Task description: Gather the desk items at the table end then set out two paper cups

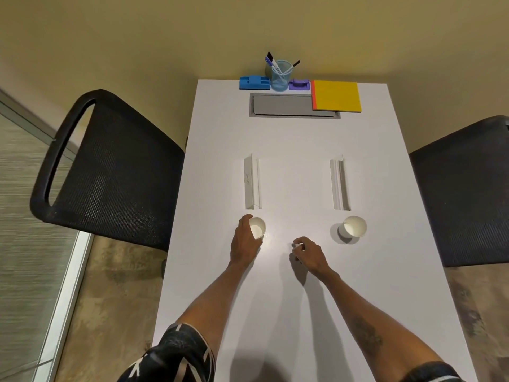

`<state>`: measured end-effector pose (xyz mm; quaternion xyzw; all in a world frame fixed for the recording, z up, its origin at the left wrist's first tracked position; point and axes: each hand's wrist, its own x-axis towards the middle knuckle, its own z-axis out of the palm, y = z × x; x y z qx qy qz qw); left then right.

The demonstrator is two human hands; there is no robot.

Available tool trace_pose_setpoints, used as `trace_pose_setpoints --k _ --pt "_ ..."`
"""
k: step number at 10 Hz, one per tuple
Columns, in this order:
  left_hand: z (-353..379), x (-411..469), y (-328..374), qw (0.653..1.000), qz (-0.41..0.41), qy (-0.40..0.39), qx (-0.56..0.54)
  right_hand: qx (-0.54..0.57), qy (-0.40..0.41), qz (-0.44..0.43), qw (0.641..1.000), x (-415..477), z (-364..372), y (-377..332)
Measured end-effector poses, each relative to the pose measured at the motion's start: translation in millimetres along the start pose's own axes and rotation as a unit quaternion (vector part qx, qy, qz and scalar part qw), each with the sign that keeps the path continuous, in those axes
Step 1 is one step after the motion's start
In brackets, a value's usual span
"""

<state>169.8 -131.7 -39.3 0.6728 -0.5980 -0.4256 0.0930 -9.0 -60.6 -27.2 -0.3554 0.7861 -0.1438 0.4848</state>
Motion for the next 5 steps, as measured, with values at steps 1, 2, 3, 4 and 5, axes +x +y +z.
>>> trace_pose_setpoints --k 1,2,3,4,5 --pt "1 0 1 1.000 0.001 -0.007 0.008 -0.002 0.000 0.000 1.000 -1 -1 0" --pt "0 -3 4 1.000 0.005 -0.009 0.026 -0.001 0.003 -0.002 1.000 -4 -3 -2" --pt "-1 -7 1 0.999 0.015 -0.007 0.034 0.006 0.004 -0.009 1.000 -5 -5 -4" --pt "-8 -18 1 0.998 0.040 -0.009 0.057 -0.001 0.007 -0.017 1.000 -12 -6 -6" --pt "-11 -24 2 0.996 0.063 0.012 0.067 0.005 0.007 -0.029 1.000 -16 -5 -8"
